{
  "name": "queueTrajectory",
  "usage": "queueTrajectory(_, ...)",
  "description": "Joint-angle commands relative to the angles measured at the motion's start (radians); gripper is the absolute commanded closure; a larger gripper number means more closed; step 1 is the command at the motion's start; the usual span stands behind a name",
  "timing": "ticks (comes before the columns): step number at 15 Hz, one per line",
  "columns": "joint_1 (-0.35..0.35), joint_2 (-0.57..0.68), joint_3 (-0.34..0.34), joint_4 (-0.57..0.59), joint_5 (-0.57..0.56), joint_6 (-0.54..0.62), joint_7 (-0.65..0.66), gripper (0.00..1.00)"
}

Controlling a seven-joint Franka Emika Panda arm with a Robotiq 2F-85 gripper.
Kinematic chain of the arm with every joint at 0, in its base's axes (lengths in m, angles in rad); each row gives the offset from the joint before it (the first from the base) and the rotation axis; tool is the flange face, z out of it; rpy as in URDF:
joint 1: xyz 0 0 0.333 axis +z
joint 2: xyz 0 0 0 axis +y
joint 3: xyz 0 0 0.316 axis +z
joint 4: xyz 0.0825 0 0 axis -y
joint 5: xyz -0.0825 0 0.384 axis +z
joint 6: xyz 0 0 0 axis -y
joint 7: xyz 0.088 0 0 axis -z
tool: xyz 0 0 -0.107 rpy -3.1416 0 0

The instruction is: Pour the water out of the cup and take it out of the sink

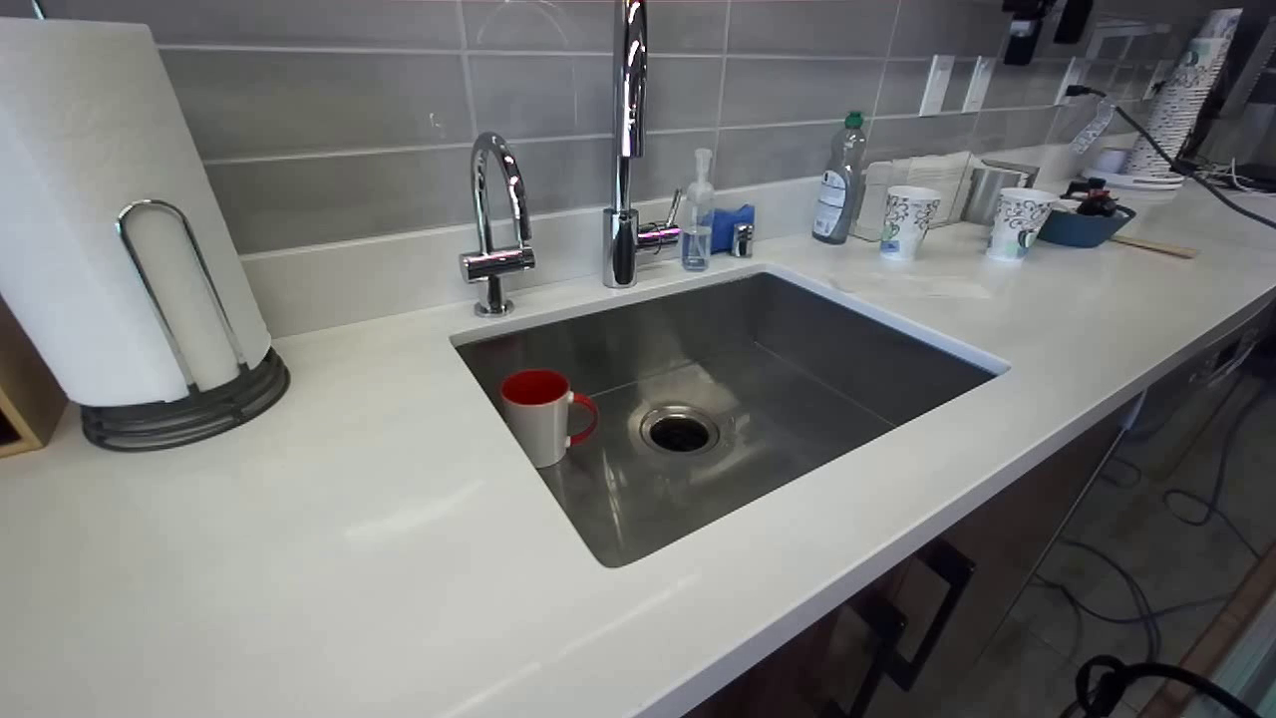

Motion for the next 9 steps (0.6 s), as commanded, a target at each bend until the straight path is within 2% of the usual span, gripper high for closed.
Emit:
queueTrajectory(1,0.083,0.129,0.062,0.047,0.042,0.053,0.022,0.00)
queueTrajectory(5,0.149,0.288,0.134,0.099,0.055,0.130,0.083,0.00)
queueTrajectory(9,0.190,0.461,0.148,0.165,0.066,0.253,0.013,0.00)
